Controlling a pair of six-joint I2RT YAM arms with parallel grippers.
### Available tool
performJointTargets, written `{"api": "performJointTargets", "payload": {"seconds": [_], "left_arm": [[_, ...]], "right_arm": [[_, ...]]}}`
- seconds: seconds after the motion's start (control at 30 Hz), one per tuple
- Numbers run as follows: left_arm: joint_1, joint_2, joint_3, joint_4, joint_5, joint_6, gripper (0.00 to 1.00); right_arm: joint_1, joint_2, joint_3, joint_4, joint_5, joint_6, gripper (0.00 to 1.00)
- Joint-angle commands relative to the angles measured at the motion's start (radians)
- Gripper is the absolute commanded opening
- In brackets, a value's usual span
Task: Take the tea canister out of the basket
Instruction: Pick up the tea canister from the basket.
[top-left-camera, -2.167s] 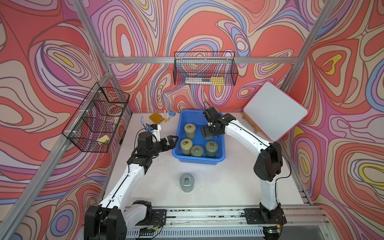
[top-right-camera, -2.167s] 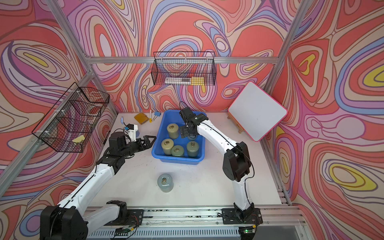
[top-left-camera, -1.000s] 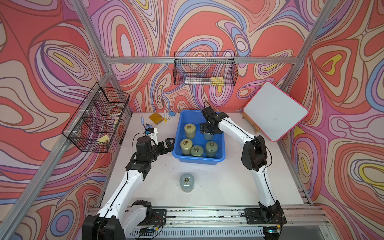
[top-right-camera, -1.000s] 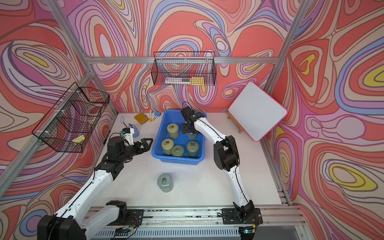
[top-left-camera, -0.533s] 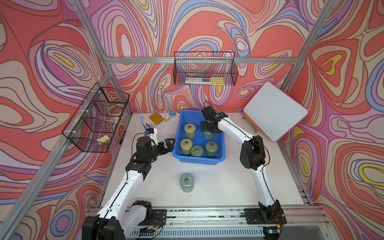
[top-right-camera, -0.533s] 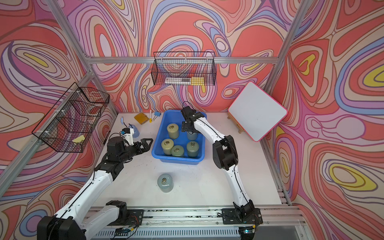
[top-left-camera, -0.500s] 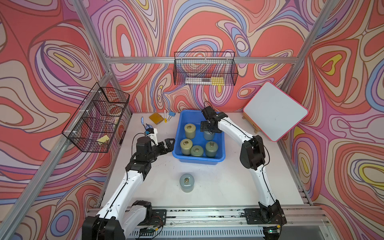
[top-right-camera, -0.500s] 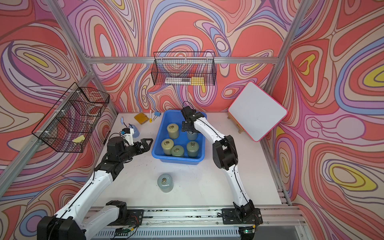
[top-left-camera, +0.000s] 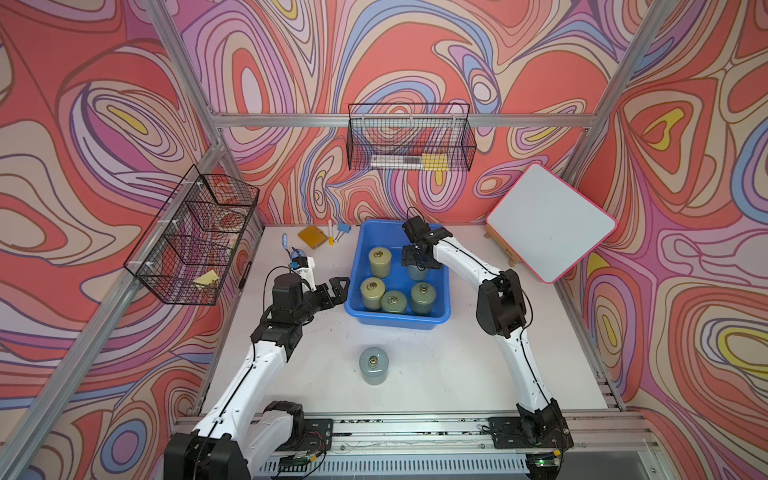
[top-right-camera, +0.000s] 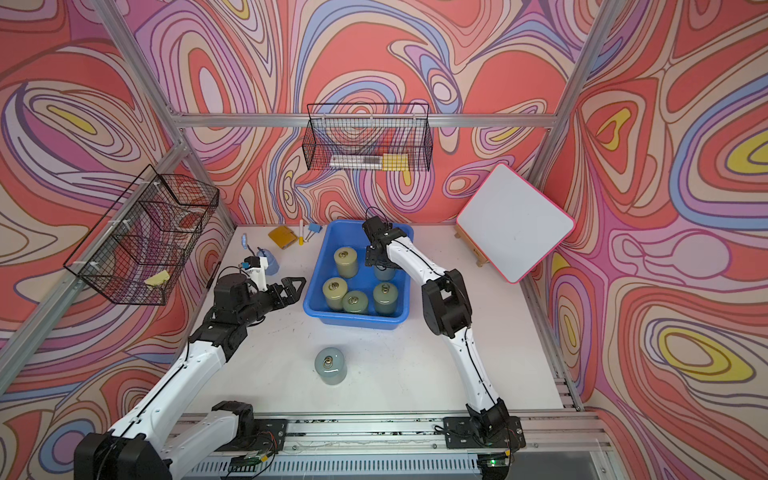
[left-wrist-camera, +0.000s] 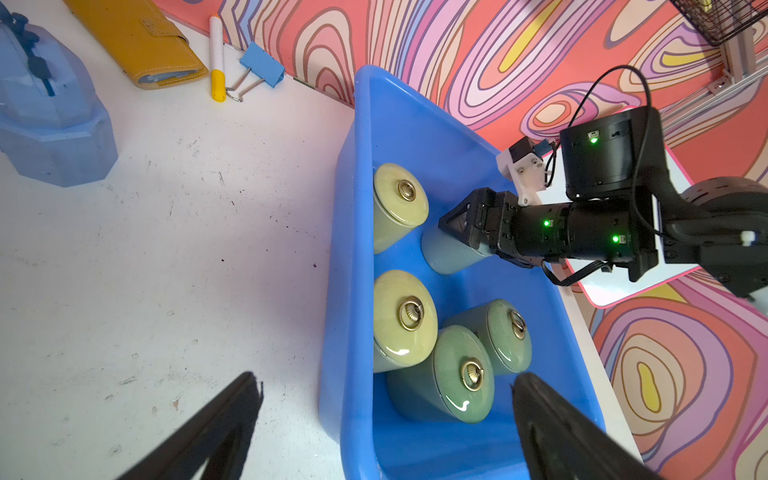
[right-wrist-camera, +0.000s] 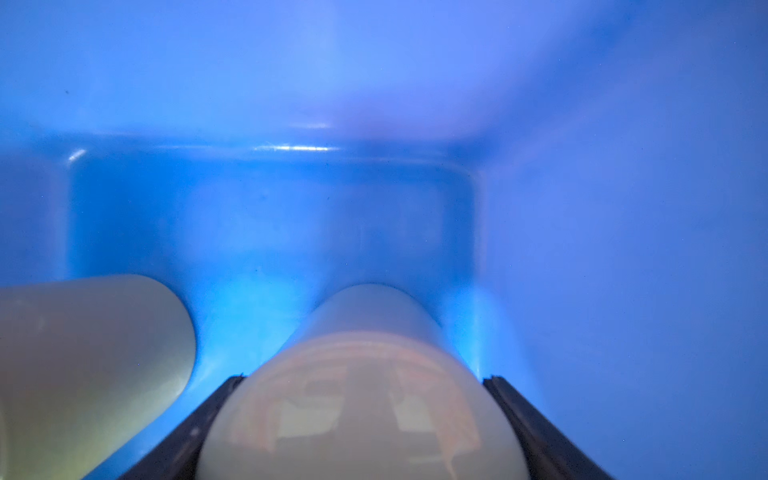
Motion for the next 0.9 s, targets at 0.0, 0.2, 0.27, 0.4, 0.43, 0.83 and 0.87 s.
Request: {"api": "performJointTargets", "payload": {"seconds": [0.0, 0.2, 0.27, 0.4, 0.43, 0.83, 0.87], "left_arm": [[-0.003, -0.008, -0.009, 0.012, -0.007, 0.011, 0.99], [-0.003, -0.009, -0.01, 0.012, -0.007, 0.011, 0.99], [-0.003, -0.009, -0.011, 0.013, -0.008, 0.011, 0.99], [-0.003, -0.01, -0.011, 0.012, -0.008, 0.01, 0.99], [-0.002, -0.011, -0.011, 0.012, -0.011, 0.012, 0.99], [-0.003, -0.016, -0.015, 0.012, -0.016, 0.012, 0.99], [-0.003, -0.016, -0.016, 0.012, -0.016, 0.012, 0.99]], "right_arm": [[-0.006, 0.005, 0.006, 0.016, 0.008, 0.001, 0.83], [-0.006, -0.008, -0.002, 0.02, 0.004, -0.012, 0.71], [-0.006, -0.013, -0.001, 0.018, 0.003, -0.017, 0.69], [-0.005, -0.032, 0.004, 0.012, 0.007, -0.028, 0.69], [-0.008, -0.038, 0.006, 0.012, 0.007, -0.03, 0.68], [-0.006, -0.129, 0.024, -0.015, -0.001, -0.057, 0.67], [-0.006, -0.135, 0.023, -0.017, 0.001, -0.059, 0.68]]}}
